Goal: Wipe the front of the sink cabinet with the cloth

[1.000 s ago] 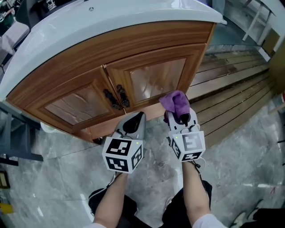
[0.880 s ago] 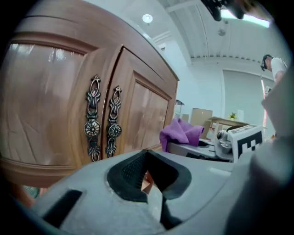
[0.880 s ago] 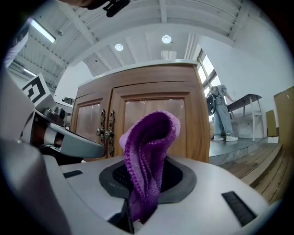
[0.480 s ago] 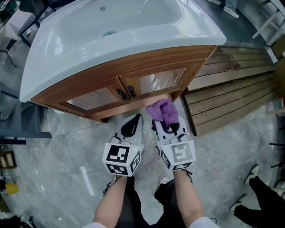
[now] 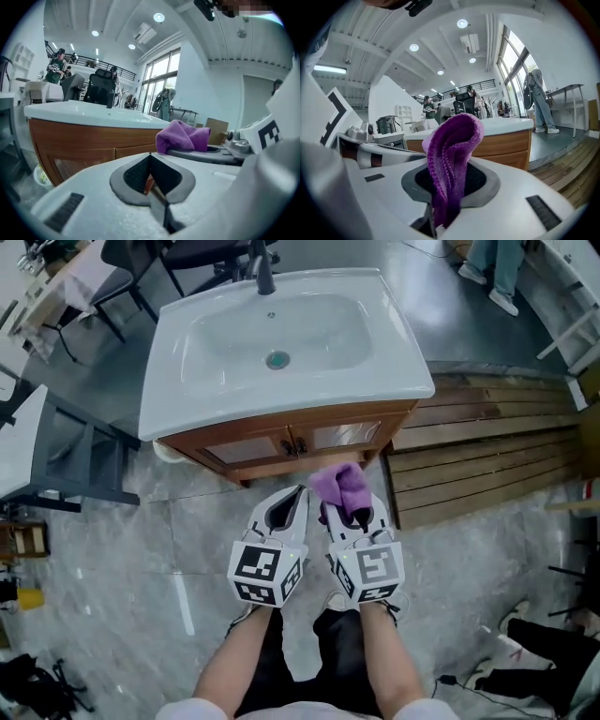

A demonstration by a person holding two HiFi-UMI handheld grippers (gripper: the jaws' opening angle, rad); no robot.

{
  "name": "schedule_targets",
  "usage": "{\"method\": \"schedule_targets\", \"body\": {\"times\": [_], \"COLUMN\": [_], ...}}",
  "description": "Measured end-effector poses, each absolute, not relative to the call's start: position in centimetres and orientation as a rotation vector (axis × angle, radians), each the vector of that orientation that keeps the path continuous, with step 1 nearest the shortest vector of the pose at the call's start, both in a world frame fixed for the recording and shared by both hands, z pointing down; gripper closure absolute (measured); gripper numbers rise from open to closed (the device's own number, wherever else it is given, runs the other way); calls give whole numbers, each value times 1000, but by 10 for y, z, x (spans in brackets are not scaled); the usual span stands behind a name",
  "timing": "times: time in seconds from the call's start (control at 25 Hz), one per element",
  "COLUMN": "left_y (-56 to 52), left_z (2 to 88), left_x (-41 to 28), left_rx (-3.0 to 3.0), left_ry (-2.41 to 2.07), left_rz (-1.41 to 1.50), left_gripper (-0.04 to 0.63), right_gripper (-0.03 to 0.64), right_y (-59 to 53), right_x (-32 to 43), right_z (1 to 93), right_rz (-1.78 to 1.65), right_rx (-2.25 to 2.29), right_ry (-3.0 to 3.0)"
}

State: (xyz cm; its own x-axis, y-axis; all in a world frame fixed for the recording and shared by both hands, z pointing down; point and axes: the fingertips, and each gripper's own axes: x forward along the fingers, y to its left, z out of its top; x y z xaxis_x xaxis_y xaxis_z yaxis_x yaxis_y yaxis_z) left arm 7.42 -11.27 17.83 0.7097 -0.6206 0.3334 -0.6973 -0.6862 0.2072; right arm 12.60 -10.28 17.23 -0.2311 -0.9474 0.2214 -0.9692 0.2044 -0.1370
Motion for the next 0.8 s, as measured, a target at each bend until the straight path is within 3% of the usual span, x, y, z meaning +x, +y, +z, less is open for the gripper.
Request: {"method": "schedule_targets", "body": {"times": [0.44, 0.8], "left_y": [-55, -5], "left_z": [45, -8], "left_x": [57, 47], "left_rx": [2602, 2643], "left_ry": [-1112, -1188], "left_rz": [304, 275], "left_gripper": [591, 590], "right_gripper": [532, 532], "right_y": [-51, 0], "right_x": [100, 89], "right_z": [29, -14], "right_rz": [256, 195], "right_rx": [1723, 1665], "right_ry": [-2462, -2504]}}
